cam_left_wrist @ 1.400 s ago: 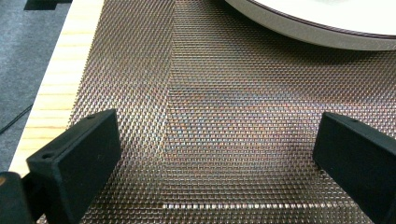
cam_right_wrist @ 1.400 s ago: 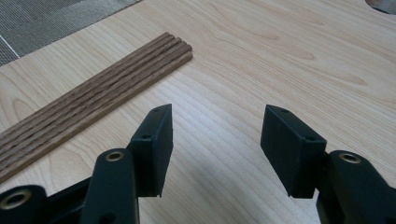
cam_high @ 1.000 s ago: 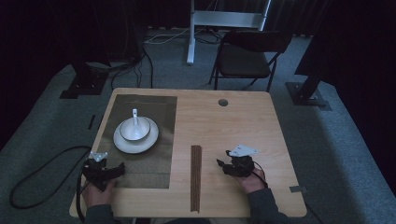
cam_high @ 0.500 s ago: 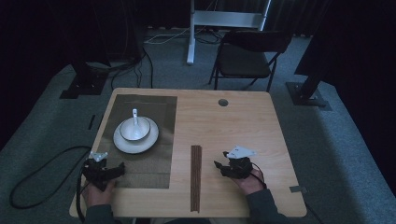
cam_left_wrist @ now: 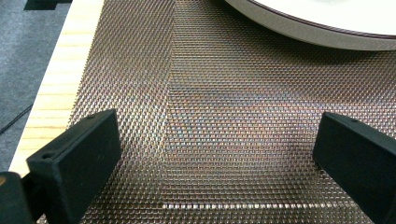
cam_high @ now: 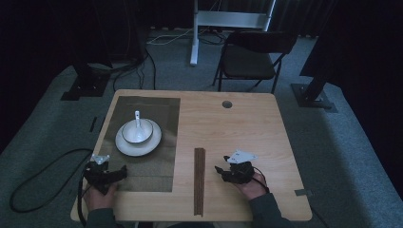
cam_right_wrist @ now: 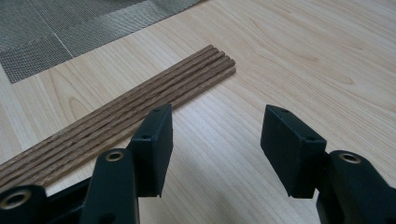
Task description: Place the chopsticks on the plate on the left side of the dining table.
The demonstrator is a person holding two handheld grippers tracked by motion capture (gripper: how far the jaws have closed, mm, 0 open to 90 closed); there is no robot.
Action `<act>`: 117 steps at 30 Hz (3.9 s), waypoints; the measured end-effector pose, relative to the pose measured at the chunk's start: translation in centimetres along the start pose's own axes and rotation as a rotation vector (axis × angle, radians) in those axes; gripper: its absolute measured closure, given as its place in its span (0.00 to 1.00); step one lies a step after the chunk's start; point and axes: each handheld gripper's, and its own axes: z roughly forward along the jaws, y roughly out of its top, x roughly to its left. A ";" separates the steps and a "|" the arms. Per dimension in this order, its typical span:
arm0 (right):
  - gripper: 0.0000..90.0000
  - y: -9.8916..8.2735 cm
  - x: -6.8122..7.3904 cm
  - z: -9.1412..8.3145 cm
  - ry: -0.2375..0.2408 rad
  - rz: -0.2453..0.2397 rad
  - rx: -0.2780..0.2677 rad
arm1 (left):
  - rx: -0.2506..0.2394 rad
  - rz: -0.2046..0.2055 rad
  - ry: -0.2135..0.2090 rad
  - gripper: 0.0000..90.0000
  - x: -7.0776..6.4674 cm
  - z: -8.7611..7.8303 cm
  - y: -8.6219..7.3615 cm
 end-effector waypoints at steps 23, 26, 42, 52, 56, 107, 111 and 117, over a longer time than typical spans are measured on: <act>0.48 0.2 1.6 0.7 0.039 -0.038 0.019 | 0.000 0.000 0.000 0.02 0.0 0.0 0.0; 0.48 0.2 1.7 0.7 0.046 -0.041 0.019 | 0.000 0.000 0.000 0.02 0.0 0.0 0.0; 0.48 0.2 2.8 1.5 0.077 -0.065 0.034 | 0.000 0.000 0.000 0.02 0.0 0.0 0.0; 0.48 0.1 3.3 1.8 0.088 -0.074 0.044 | 0.000 0.000 0.000 0.02 0.0 0.0 0.0; 0.48 0.0 3.5 1.9 0.093 -0.084 0.051 | 0.000 0.000 0.000 0.02 0.0 0.0 0.0; 0.48 -0.8 4.9 4.0 0.116 -0.105 0.099 | 0.000 0.000 0.000 0.02 0.0 0.0 0.0; 0.49 -0.8 4.8 4.0 0.109 -0.105 0.107 | 0.000 0.000 0.000 0.02 0.0 0.0 0.0; 0.58 -0.9 4.5 4.0 0.092 -0.096 0.112 | 0.000 0.000 0.000 0.02 0.0 0.0 0.0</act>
